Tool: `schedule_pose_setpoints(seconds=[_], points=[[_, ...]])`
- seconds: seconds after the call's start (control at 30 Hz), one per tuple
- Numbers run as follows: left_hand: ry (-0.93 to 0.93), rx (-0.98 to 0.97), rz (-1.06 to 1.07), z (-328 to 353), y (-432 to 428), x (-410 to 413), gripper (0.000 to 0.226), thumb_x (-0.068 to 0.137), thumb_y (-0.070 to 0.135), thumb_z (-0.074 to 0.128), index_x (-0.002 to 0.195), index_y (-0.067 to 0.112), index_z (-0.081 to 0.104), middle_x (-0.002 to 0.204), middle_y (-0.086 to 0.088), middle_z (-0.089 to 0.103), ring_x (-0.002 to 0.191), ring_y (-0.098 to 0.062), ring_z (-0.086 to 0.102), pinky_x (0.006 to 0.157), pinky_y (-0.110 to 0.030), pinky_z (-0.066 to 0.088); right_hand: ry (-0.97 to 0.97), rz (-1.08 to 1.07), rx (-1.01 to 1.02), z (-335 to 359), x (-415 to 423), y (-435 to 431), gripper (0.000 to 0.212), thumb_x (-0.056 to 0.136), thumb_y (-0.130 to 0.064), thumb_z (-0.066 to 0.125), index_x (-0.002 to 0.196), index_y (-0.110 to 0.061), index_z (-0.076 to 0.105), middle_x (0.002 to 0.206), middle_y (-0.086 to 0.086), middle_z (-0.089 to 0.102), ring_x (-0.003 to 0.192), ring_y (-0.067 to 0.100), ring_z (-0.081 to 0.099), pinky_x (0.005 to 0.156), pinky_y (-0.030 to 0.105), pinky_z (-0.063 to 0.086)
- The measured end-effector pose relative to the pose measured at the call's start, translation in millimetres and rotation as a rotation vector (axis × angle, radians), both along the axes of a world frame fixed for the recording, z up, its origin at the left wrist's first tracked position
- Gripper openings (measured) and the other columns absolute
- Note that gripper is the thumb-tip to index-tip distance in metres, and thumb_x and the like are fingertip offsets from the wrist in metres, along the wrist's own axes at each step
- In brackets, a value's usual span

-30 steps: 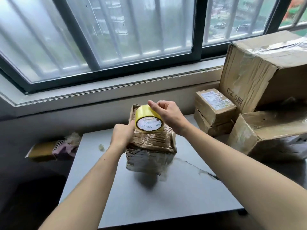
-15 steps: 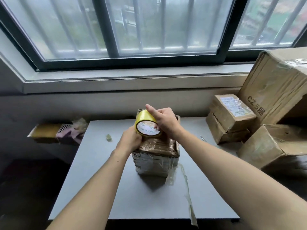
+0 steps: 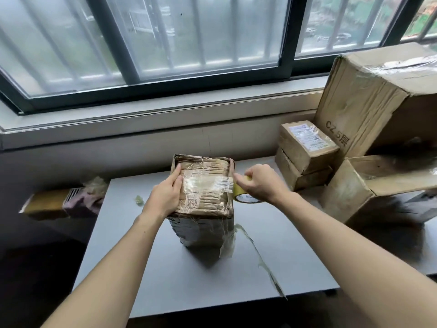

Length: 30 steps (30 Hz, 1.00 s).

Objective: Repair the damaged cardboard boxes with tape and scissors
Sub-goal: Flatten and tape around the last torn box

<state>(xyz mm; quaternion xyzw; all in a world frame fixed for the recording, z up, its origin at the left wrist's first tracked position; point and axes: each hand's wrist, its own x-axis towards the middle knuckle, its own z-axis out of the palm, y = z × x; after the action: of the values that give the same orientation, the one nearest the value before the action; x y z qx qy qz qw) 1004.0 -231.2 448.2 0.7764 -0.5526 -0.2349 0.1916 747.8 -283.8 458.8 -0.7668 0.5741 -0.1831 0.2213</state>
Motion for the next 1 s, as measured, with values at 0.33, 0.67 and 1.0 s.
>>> schedule_pose_setpoints(seconds=[0.33, 0.67, 1.0], points=[[-0.418, -0.297, -0.125, 18.4, -7.4, -47.7, 0.046, 0.099, 0.042, 0.037, 0.131, 0.018, 0.059, 0.154, -0.016, 0.037, 0.141, -0.033, 0.032, 0.111, -0.053, 0.031, -0.385, -0.128, 0.100, -16.2, -4.4, 4.3, 0.050, 0.089, -0.044, 0.070, 0.056, -0.018, 0.044, 0.054, -0.005, 0.045, 0.051, 0.007, 0.040, 0.050, 0.022, 0.031], [-0.472, 0.054, -0.523, 27.4, -23.1, -111.3, 0.062, 0.084, 0.077, 0.038, 0.132, 0.041, 0.054, 0.166, 0.004, 0.003, 0.151, -0.015, -0.005, 0.117, -0.062, 0.004, -0.809, -0.297, 0.165, -22.9, -22.5, 13.3, 0.031, 0.102, -0.028, 0.052, 0.084, -0.004, 0.060, 0.075, 0.003, 0.058, 0.067, 0.012, 0.049, 0.062, 0.027, 0.037], [-0.475, 0.054, -0.359, 21.6, -30.6, -106.1, 0.062, 0.087, 0.073, 0.039, 0.136, 0.037, 0.053, 0.166, 0.002, 0.007, 0.152, -0.016, -0.001, 0.117, -0.063, 0.007, -0.328, 0.058, 0.354, -66.0, -33.7, 57.6, 0.029, 0.091, -0.029, 0.068, 0.117, -0.018, 0.064, 0.113, 0.004, 0.067, 0.101, 0.018, 0.061, 0.085, 0.027, 0.044]])
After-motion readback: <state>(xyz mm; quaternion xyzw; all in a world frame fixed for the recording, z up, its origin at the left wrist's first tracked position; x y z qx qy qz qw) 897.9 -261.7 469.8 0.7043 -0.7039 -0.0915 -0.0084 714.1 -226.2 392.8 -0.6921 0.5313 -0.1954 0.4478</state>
